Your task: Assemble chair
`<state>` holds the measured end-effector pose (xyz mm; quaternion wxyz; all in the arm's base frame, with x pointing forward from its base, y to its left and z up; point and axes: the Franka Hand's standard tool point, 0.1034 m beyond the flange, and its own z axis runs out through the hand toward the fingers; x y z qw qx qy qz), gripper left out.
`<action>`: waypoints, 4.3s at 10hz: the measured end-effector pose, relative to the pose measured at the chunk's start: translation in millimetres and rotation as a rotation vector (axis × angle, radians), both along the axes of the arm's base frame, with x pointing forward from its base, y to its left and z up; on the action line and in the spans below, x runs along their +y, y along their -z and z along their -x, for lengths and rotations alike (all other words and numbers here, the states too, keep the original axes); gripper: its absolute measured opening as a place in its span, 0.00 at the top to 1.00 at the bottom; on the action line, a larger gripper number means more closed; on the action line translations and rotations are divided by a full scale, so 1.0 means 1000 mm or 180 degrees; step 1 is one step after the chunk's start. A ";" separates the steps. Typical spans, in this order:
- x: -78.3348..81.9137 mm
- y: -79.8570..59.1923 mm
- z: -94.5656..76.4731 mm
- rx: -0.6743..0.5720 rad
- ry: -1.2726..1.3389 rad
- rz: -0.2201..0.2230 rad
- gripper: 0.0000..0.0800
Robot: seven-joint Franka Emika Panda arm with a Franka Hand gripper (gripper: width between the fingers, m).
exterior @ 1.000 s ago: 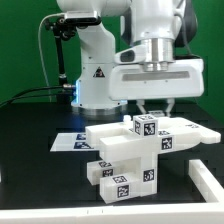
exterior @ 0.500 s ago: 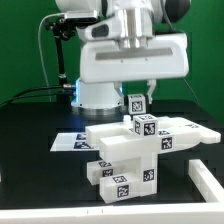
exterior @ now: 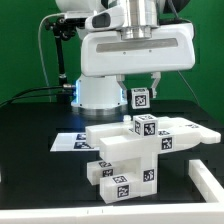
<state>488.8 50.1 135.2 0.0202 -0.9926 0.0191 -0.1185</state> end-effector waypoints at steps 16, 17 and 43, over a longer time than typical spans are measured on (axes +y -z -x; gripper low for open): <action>-0.035 0.003 -0.022 -0.0063 -0.0312 0.0202 0.64; -0.035 0.008 -0.030 -0.0177 -0.0321 0.0265 0.64; -0.028 0.021 -0.003 -0.0399 -0.0551 0.0382 0.64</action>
Offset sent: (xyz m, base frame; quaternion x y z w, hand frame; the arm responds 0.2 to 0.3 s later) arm 0.0214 -0.0202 0.0146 -0.0119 0.0305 -0.0635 0.9974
